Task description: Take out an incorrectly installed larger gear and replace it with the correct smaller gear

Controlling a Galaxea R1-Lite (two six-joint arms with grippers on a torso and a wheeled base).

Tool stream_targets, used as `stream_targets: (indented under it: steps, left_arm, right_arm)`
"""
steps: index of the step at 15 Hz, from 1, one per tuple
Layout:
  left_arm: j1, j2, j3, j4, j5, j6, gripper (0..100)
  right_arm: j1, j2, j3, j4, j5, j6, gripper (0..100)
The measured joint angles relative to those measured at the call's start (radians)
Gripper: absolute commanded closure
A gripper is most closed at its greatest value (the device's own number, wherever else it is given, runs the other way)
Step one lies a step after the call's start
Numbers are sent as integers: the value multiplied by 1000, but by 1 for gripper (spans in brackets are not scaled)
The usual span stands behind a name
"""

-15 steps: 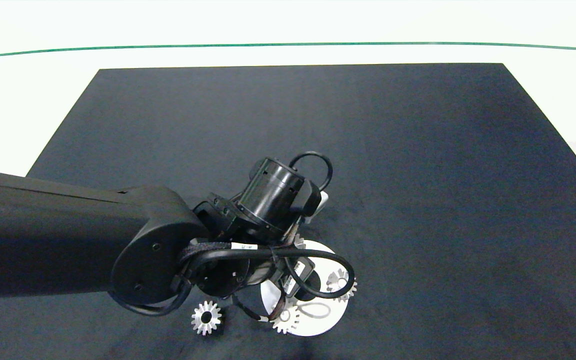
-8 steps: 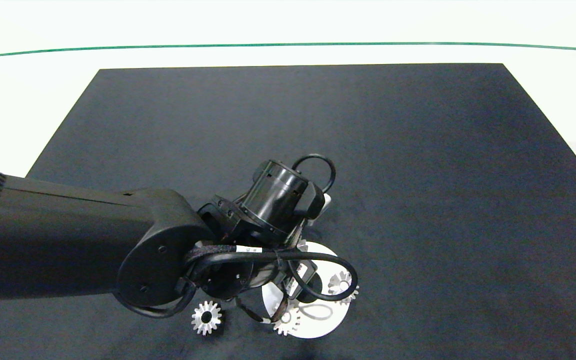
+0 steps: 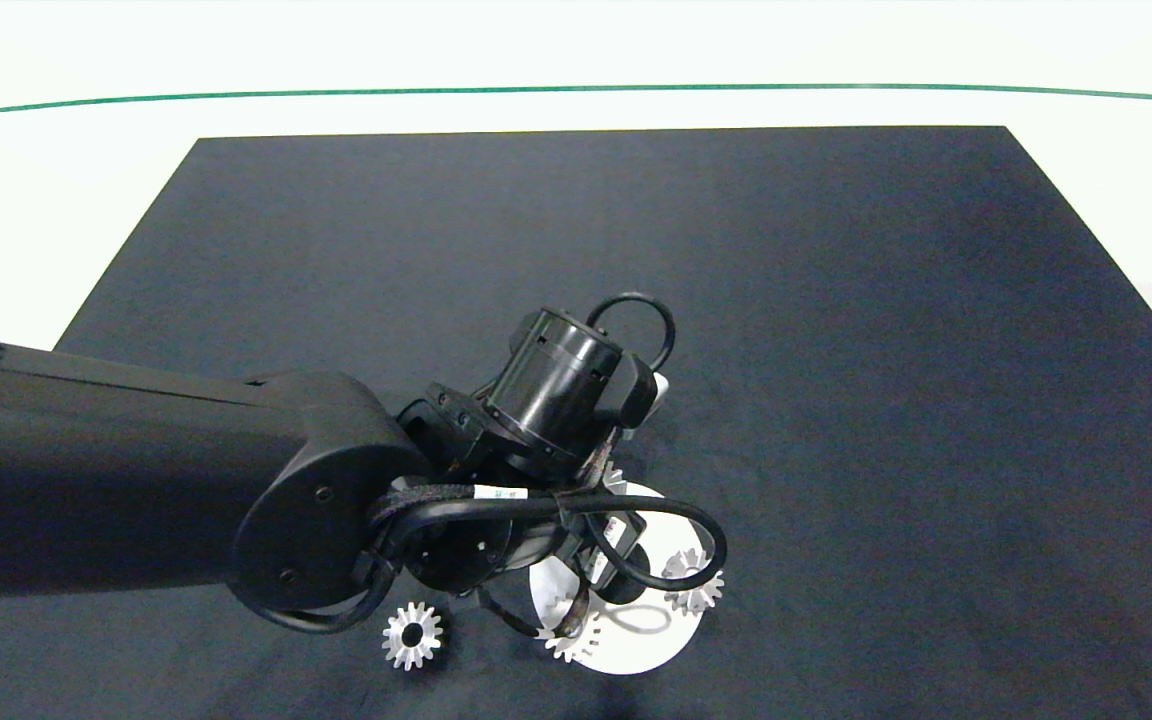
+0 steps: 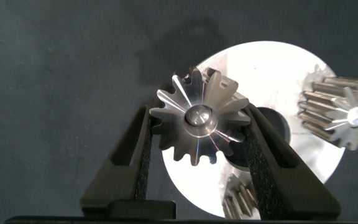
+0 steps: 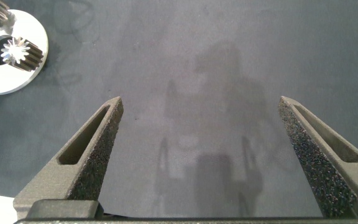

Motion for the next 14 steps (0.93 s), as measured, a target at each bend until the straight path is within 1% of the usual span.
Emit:
stream_targets:
  steps: [3,5,8,10,14]
  left_arm:
    - [2,-24,-4,10,2,2,75]
    - [5,-50,-13,69,3,3,75]
    - [18,-97,-20,113,3,2,75]
    - [58,-135,-5,115,3,1,75]
    - [187,-183,66,107,1,0,75]
  right_arm:
    - [0,0,1,0,0,0,0]
    - [0,0,1,0,0,0,0]
    - [0,0,1,0,0,-2,0]
    - [0,0,1,0,0,-2,0]
    - [0,-2,1,1,0,-2,0]
